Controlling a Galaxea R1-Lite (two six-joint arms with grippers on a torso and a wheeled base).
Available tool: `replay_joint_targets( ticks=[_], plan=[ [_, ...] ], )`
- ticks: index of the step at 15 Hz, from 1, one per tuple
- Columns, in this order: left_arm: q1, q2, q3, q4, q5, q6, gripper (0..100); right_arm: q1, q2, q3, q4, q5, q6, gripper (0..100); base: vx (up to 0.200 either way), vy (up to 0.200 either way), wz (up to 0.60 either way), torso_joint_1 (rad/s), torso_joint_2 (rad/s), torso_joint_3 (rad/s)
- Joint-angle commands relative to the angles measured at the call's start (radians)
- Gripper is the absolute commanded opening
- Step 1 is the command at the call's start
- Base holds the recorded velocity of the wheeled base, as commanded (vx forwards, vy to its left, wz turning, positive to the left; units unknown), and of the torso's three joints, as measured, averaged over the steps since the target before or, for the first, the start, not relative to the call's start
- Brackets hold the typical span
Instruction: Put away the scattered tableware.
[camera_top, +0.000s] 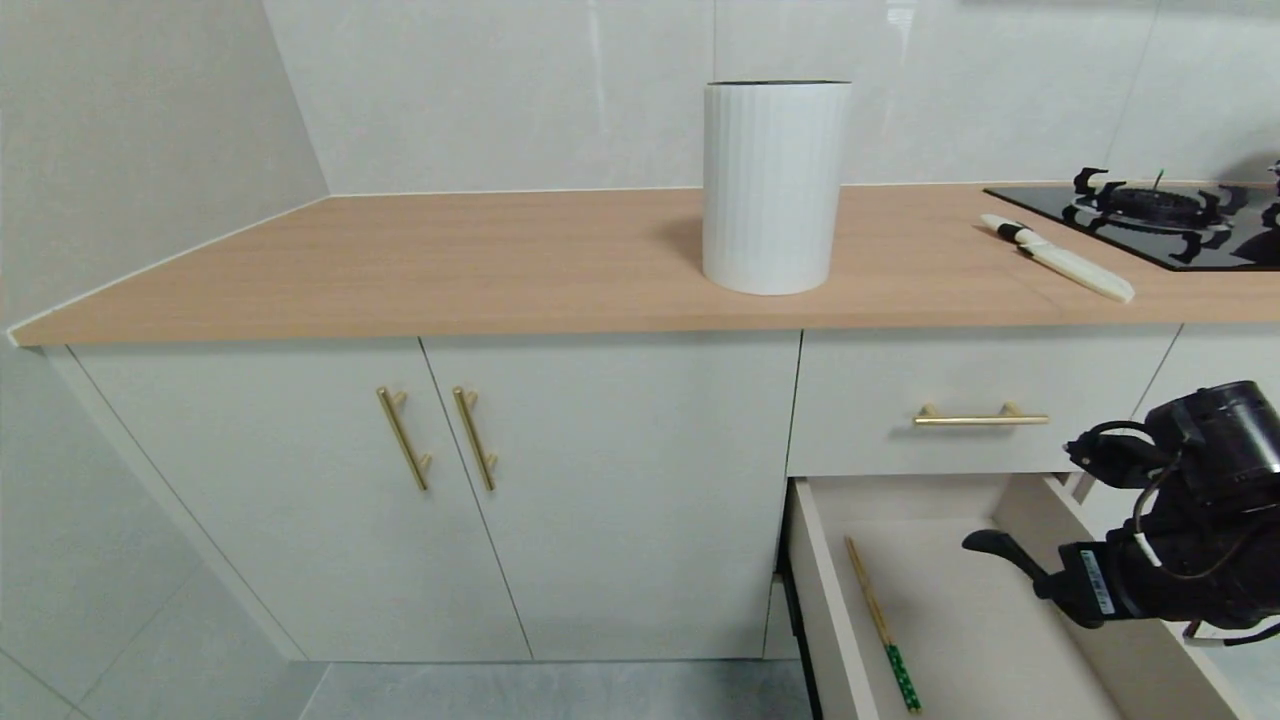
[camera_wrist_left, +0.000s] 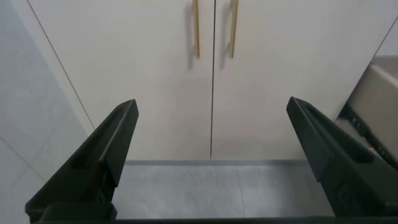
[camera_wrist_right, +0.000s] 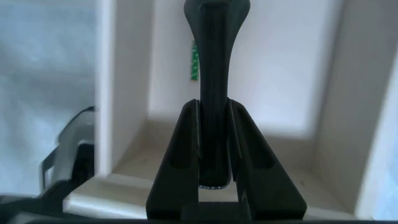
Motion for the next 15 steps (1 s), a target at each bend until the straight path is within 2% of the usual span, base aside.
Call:
replay_joint_targets(
  ticks=[1,4,9,13,15],
  plan=[
    [-0.001,0.002,0.000,0.000,0.000,0.000,100,-0.003,0.118,0.023,-0.055,0.000,0.006,0,0.000,0.000,0.00,-0.071,0.46,0.373],
    [0.001,0.002,0.000,0.000,0.000,0.000,100,-0.003,0.232,0.064,-0.172,0.000,0.004,0,0.000,0.000,0.00,-0.032,0.39,0.352],
    [0.001,0.002,0.000,0.000,0.000,0.000,100,-0.040,0.472,0.103,-0.524,-0.040,0.003,0,0.000,0.000,0.00,-0.005,0.07,0.053],
    [0.001,0.002,0.000,0.000,0.000,0.000,100,-0.041,0.590,0.104,-0.655,-0.078,0.004,0,0.000,0.000,0.00,0.000,0.00,0.000],
    [0.001,0.002,0.000,0.000,0.000,0.000,100,-0.043,0.612,0.103,-0.664,-0.077,0.004,0,0.000,0.000,0.00,0.000,0.00,0.000]
  ],
)
